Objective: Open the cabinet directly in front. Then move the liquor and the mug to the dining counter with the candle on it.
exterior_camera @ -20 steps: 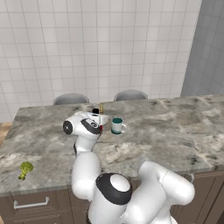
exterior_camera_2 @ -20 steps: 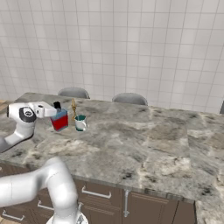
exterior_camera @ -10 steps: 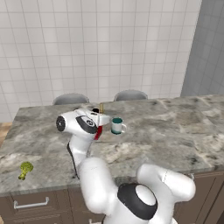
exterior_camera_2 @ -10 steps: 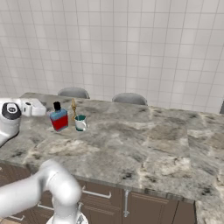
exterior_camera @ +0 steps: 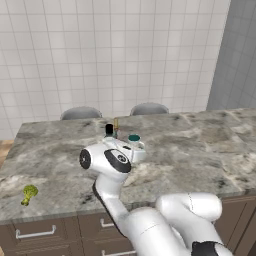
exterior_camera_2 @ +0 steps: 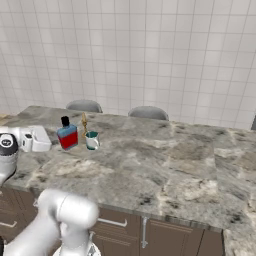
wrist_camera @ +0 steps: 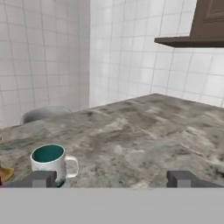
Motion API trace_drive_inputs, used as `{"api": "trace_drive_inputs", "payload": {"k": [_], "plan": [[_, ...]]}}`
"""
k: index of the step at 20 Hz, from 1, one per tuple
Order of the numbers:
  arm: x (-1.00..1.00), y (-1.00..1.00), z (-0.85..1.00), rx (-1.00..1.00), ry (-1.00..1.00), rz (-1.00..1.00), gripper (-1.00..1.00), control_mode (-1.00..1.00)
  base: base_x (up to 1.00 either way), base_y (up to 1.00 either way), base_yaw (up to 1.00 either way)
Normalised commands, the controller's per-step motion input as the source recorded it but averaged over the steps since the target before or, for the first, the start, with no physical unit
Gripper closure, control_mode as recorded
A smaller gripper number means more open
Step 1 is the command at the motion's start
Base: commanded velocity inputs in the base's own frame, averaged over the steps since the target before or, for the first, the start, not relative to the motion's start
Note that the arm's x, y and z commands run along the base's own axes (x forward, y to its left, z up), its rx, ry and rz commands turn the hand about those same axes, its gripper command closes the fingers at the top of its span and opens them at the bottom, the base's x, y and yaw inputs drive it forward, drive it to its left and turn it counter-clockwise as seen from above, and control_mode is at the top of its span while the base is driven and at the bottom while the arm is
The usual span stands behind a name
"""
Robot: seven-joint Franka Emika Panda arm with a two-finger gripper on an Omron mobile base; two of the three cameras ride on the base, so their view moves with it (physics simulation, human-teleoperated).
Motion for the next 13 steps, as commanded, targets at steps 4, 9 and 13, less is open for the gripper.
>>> {"api": "trace_drive_inputs", "payload": {"k": [4, 9, 13], "plan": [[-1.0, -0.99, -0.86, 0.01, -0.09, 0.0, -1.0, -1.0, 0.0, 0.0, 0.0], [-1.0, -1.0, -1.0, -0.05, -0.2, 0.0, -1.0, -1.0, 0.0, 0.0, 0.0], [-1.0, -1.0, -0.45, -0.02, -0.58, 0.0, -1.0, -1.0, 0.0, 0.0, 0.0]]}}
